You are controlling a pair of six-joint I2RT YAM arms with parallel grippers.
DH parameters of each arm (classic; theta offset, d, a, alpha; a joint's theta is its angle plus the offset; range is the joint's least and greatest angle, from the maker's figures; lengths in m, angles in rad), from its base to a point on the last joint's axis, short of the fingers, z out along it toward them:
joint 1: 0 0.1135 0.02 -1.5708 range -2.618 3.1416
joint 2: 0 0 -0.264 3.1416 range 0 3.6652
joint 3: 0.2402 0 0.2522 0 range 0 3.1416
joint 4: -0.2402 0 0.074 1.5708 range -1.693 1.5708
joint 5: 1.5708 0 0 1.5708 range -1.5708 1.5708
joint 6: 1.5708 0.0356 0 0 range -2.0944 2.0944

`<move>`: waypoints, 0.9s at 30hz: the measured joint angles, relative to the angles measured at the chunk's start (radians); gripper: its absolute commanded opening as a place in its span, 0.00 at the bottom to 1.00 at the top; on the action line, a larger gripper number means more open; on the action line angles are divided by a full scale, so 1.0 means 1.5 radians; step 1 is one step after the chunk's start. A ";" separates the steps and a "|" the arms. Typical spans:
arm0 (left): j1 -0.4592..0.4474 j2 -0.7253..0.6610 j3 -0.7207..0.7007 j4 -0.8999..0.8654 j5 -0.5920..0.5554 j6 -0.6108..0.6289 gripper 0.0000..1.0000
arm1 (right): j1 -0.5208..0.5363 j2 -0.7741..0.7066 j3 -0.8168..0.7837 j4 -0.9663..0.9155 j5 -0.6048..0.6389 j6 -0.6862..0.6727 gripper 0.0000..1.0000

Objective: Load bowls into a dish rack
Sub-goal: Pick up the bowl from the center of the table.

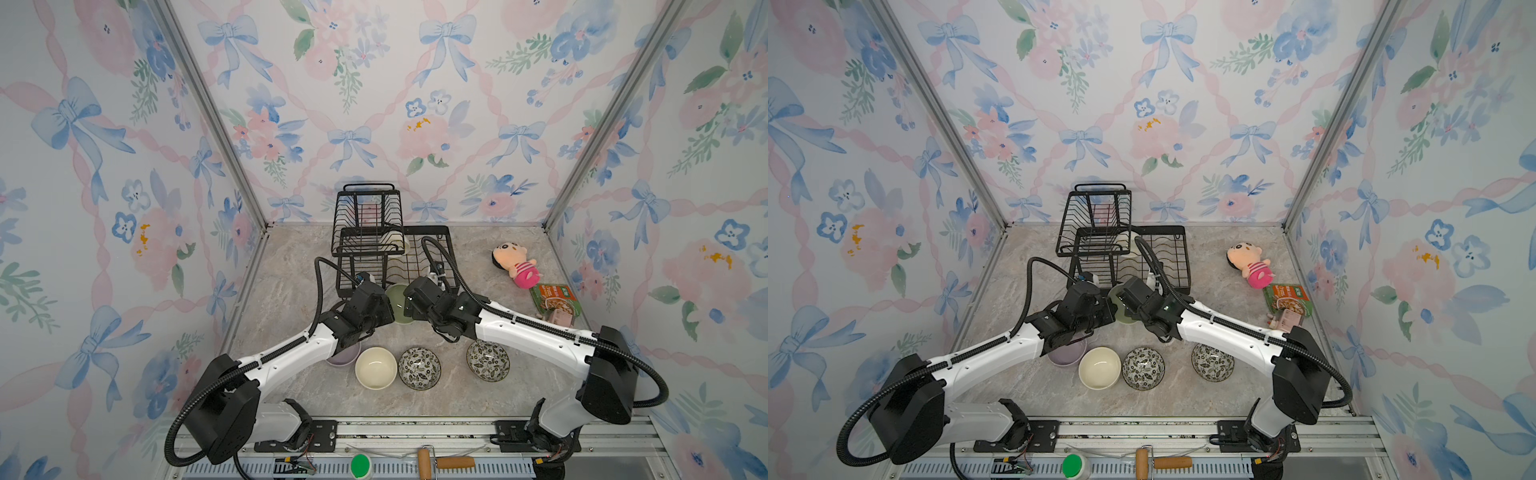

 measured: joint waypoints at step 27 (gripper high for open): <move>-0.131 0.121 0.003 0.213 -0.245 0.152 0.00 | -0.222 -0.359 -0.235 0.093 -0.130 0.579 0.96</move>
